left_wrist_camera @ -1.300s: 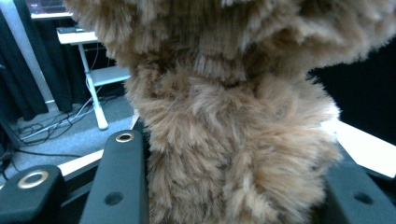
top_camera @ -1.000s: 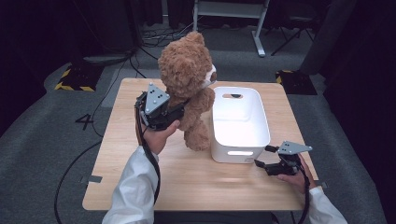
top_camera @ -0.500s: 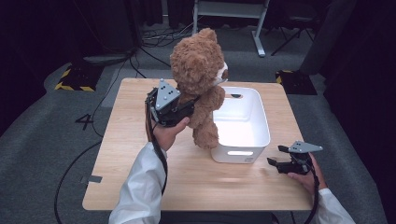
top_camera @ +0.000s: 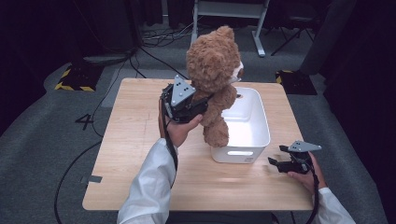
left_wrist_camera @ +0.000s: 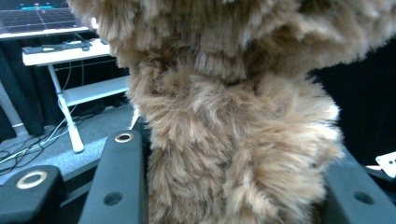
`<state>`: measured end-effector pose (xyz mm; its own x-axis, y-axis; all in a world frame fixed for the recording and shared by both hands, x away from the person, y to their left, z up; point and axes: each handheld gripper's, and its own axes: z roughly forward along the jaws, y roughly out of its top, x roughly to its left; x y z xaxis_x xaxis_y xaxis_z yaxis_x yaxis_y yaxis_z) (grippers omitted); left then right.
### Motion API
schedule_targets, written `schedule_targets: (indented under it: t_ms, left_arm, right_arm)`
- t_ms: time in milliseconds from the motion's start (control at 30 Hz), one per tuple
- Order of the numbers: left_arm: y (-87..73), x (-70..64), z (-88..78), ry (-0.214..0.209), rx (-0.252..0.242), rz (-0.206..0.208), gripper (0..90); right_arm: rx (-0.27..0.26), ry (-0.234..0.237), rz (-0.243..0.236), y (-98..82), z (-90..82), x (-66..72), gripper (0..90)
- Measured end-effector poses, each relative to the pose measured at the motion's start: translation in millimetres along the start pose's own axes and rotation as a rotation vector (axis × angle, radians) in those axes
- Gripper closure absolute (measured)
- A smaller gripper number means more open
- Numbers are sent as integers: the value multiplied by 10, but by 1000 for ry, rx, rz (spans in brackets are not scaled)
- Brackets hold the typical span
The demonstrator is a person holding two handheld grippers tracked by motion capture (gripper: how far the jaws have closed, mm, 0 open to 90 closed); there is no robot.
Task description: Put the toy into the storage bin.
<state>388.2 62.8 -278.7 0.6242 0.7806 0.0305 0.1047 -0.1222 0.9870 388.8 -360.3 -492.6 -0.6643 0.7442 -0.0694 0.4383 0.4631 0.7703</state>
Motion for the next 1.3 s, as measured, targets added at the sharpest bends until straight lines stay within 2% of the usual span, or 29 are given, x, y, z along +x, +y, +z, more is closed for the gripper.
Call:
schedule_targets:
  t_ms: [167,300,533,733,900,1133,1300]
  left_arm:
    - [39,-99,146,-31,-6,-2,537]
    - [45,-177,246,-42,-2,14,536]
    - [22,-224,403,-48,1,10,536]
    - [-20,-251,541,-65,30,19,533]
    - [-95,-297,645,-73,49,21,532]
    - [-214,-285,720,-81,60,10,532]
    - [-321,-296,804,-79,92,15,531]
  right_arm:
    - [21,4,-9,-25,50,16,218]
    - [41,6,-35,-31,88,52,215]
    - [40,17,-33,-41,106,65,214]
    - [36,28,-32,-41,112,80,215]
    - [37,29,-46,-39,110,93,217]
    - [35,48,-27,-46,118,74,217]
    - [36,50,-25,-47,119,70,216]
